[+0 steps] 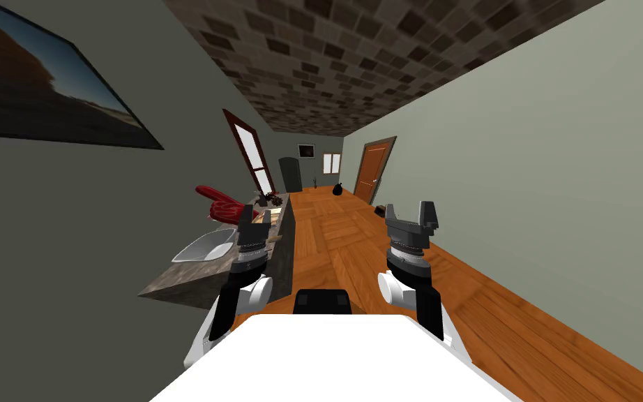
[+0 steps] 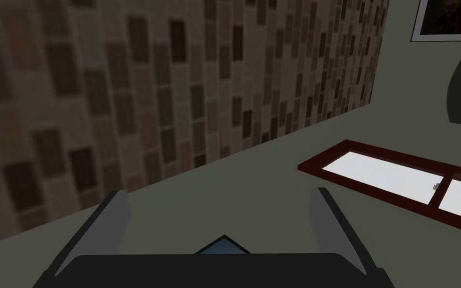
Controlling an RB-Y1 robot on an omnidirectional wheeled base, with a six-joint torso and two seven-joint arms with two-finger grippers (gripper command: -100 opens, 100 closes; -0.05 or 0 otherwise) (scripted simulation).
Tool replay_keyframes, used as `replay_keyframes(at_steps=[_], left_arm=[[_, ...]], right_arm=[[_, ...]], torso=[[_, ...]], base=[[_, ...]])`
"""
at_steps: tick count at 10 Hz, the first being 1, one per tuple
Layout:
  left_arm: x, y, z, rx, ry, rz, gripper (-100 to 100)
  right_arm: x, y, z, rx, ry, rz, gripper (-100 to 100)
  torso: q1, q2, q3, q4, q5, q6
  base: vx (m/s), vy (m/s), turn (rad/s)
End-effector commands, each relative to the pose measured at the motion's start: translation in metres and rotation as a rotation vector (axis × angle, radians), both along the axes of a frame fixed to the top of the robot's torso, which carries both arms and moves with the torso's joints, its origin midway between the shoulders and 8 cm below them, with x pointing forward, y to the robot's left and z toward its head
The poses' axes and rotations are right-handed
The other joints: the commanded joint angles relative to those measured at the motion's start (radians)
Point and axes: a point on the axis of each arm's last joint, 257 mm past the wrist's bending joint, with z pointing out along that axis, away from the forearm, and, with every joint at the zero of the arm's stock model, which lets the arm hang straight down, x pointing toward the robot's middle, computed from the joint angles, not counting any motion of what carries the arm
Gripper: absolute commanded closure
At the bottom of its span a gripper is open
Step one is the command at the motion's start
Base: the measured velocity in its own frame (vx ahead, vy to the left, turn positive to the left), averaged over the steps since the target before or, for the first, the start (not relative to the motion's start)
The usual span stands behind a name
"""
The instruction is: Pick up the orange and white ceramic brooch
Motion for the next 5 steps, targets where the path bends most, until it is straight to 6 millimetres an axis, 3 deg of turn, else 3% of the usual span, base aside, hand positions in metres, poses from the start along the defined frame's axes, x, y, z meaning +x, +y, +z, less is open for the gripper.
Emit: replay_keyframes(at_steps=[1, 5], left_arm=[[0.003, -0.002, -0.003, 0.021, 0.024, -0.012, -100], [0.014, -0.001, -0.014, 0.06, 0.103, -0.033, -100]], right_arm=[[0.0, 0.0, 0.0, 0.0, 0.0, 0.0, 0], [0.0, 0.0, 0.0, 0.0, 0.0, 0.0, 0]], torso=[[0.0, 0.0, 0.0, 0.0, 0.0, 0.0], [0.001, -0.004, -0.002, -0.001, 0.0, 0.0]], base=[[0.014, 0.0, -0.014], [0.052, 0.004, -0.024]])
